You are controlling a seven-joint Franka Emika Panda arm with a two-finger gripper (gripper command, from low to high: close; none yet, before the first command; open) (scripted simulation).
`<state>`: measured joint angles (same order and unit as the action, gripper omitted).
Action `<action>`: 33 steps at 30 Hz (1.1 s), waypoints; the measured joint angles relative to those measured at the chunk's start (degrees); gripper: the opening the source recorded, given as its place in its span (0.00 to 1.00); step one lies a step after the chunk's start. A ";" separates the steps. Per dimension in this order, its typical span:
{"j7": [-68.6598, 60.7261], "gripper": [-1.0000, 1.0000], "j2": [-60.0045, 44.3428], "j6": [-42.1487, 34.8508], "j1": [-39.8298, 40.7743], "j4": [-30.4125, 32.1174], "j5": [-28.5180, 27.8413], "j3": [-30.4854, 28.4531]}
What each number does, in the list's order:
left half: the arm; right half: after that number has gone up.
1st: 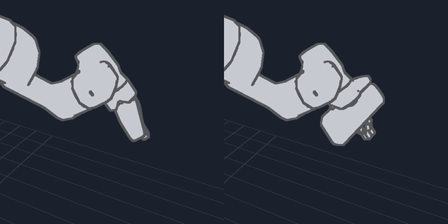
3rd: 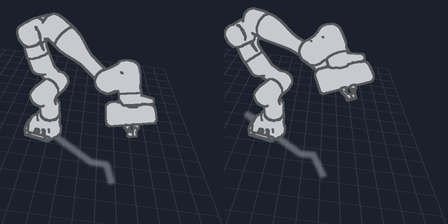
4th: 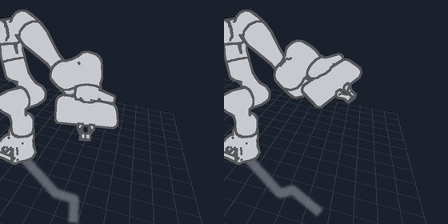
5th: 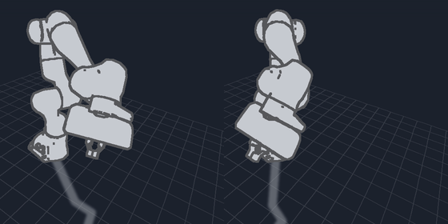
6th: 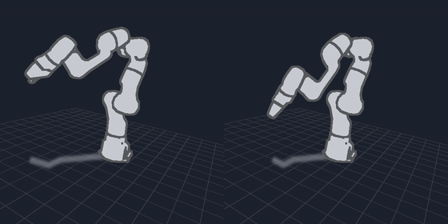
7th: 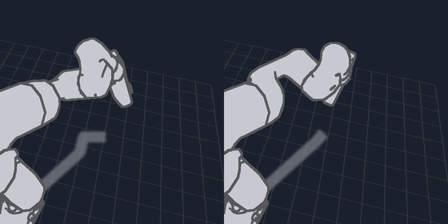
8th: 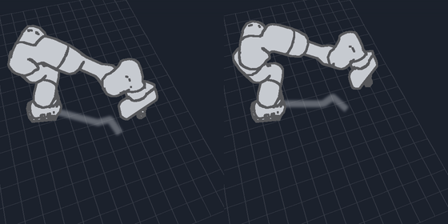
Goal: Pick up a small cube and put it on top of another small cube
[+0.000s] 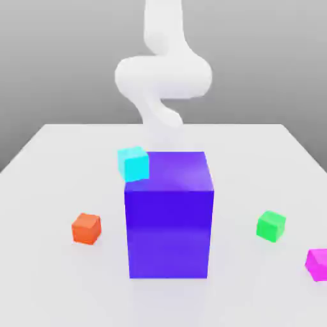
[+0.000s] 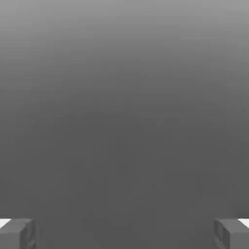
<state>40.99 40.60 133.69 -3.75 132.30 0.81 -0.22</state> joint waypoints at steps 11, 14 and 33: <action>-21.59 0.50 -23.23 8.42 -13.93 2.30 3.80 2.14; -26.91 0.50 -29.45 10.70 -16.72 2.92 4.16 3.83; -39.51 0.00 -66.70 28.13 -31.54 3.73 -9.94 6.68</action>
<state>1.48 -26.10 161.82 -35.29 136.04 -9.13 6.46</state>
